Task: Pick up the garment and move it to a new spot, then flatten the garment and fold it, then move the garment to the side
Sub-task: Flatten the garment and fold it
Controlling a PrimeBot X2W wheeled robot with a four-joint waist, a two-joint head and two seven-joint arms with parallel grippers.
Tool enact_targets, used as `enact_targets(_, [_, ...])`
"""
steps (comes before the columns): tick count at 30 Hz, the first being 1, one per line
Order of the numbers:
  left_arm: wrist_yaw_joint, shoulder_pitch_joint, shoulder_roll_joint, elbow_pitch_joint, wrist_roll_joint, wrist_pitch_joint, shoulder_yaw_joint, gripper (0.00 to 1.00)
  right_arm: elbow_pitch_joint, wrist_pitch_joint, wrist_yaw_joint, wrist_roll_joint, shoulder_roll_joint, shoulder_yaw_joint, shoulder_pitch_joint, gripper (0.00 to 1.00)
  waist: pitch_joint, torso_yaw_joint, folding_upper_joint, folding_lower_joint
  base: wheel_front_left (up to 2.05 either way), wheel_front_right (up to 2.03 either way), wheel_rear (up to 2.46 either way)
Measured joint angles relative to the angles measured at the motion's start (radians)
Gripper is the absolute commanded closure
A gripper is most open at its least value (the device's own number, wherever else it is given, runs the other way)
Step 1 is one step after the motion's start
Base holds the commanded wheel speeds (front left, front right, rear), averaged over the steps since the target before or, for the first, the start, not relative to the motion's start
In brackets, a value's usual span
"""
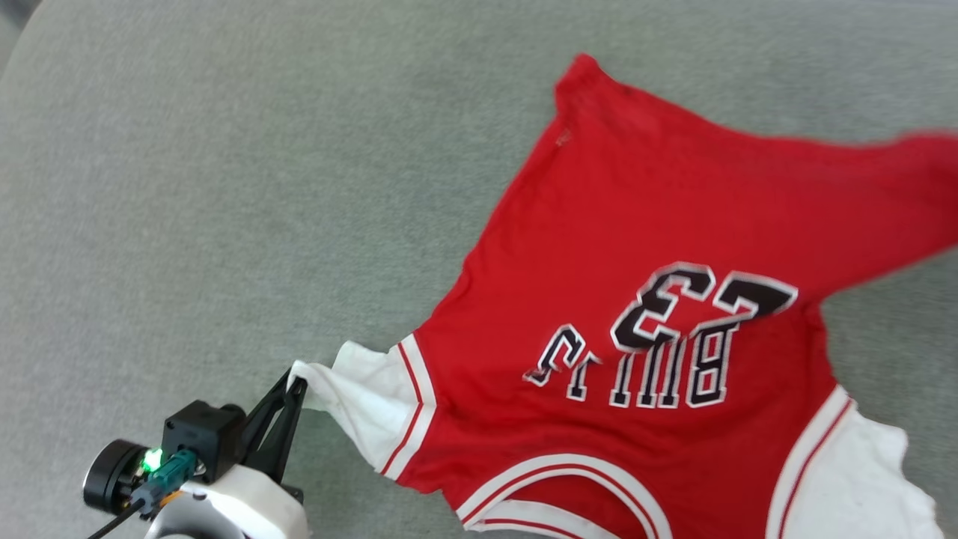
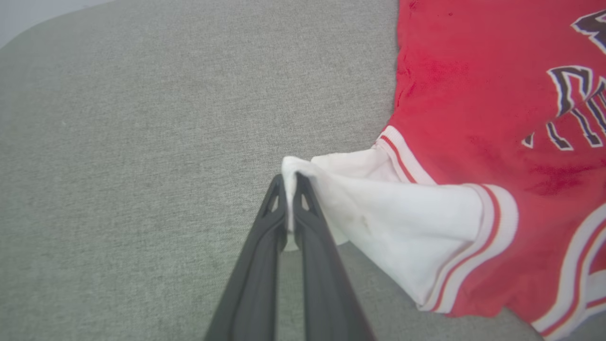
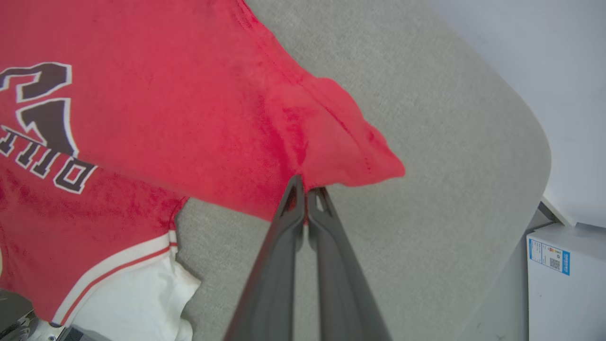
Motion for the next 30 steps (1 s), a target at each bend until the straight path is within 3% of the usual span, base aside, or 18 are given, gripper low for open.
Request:
enact_targets(5, [0.019,0.046,0.025,-0.019,-0.016,-0.003,0.011,1.00,-0.029,-0.092,0.000,0.057,-0.092,-0.064,0.287,1.00,-0.051,-0.061,0.0000,0.0000,0.00,0.00,0.00])
enact_targets(9, [0.032,0.070,0.042,-0.032,-0.018,-0.005,0.018,1.00,-0.002,-0.168,0.000,0.085,-0.099,-0.116,0.534,1.00,-0.081,-0.104,0.0000,0.0000,0.00,0.00,0.00])
enact_targets(14, [0.036,0.083,0.050,-0.043,-0.020,-0.006,0.020,1.00,0.035,-0.260,0.000,0.089,-0.035,-0.161,0.803,1.00,-0.097,-0.142,0.0000,-0.0001,0.00,0.00,0.00])
enact_targets(19, [0.035,0.080,0.051,-0.041,-0.017,-0.006,0.020,1.00,0.072,-0.319,0.000,0.062,0.067,-0.185,0.931,1.00,-0.091,-0.151,0.0000,0.0000,0.00,0.00,0.00])
enact_targets(20, [0.035,0.080,0.051,-0.040,-0.017,-0.005,0.020,1.00,0.078,-0.332,0.000,0.053,0.084,-0.195,0.935,0.88,-0.091,-0.153,0.0000,0.0000,0.00,0.00,0.00])
enact_targets(21, [0.035,0.079,0.050,-0.039,-0.017,-0.003,0.020,1.00,0.083,-0.343,0.000,0.045,0.097,-0.209,0.935,0.51,-0.091,-0.155,0.0000,0.0000,0.00,0.00,0.00])
enact_targets(22, [0.034,0.079,0.050,-0.038,-0.016,-0.003,0.019,1.00,0.083,-0.352,0.000,0.038,0.102,-0.222,0.934,0.00,-0.093,-0.156,0.0000,0.0000,0.00,0.00,0.00])
enact_targets(30, [0.031,0.079,0.044,-0.031,-0.015,0.001,0.012,1.00,-0.034,-0.373,0.000,-0.004,0.053,-0.365,0.857,0.00,-0.114,-0.156,0.0000,0.0000,0.00,0.00,0.00])
